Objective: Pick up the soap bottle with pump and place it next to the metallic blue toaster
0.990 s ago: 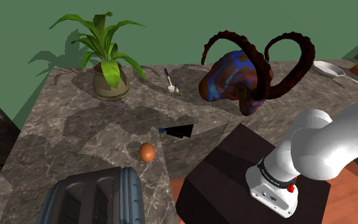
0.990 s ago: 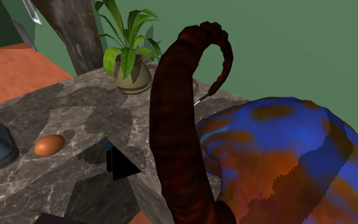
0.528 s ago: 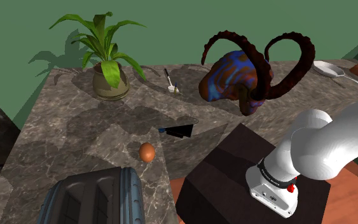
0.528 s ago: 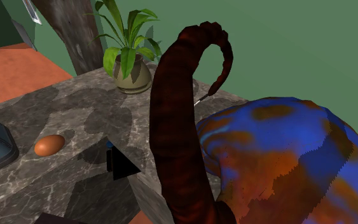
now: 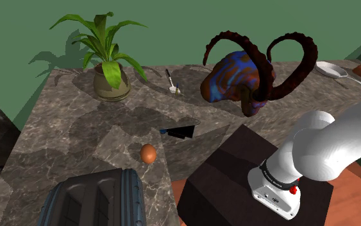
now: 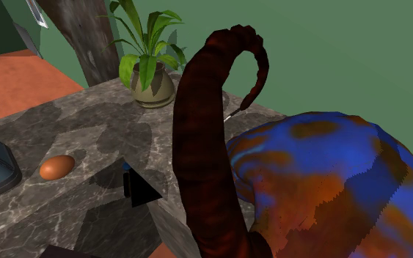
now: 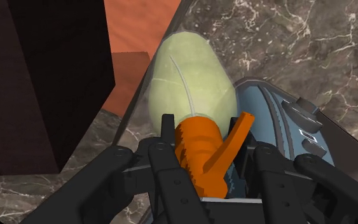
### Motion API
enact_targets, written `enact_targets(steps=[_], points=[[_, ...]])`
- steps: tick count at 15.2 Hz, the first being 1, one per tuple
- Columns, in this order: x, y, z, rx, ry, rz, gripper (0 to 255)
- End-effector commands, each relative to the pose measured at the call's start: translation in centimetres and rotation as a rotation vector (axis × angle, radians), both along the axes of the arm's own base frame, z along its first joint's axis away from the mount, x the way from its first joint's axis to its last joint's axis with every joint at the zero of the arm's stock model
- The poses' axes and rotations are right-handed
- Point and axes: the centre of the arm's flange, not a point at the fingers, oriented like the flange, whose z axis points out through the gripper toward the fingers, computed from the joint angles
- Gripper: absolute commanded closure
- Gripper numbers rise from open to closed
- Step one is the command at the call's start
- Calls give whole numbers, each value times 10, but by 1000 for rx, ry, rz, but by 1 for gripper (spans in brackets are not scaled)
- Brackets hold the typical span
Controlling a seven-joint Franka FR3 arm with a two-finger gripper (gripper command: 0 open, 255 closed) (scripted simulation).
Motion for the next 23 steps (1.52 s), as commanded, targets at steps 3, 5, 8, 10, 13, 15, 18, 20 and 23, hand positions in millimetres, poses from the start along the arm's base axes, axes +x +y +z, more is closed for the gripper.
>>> enact_targets(steps=[3,5,8,10,13,15,18,20,23], points=[[1,0,-22,1,0,0,255],[1,0,-22,1,0,0,255],[1,0,-22,1,0,0,255],[1,0,-22,1,0,0,255],[1,0,-22,1,0,0,0],[1,0,-22,1,0,0,0],[0,0,5,1,0,0,0],[-1,0,28,1,0,0,0],[-1,0,28,1,0,0,0]])
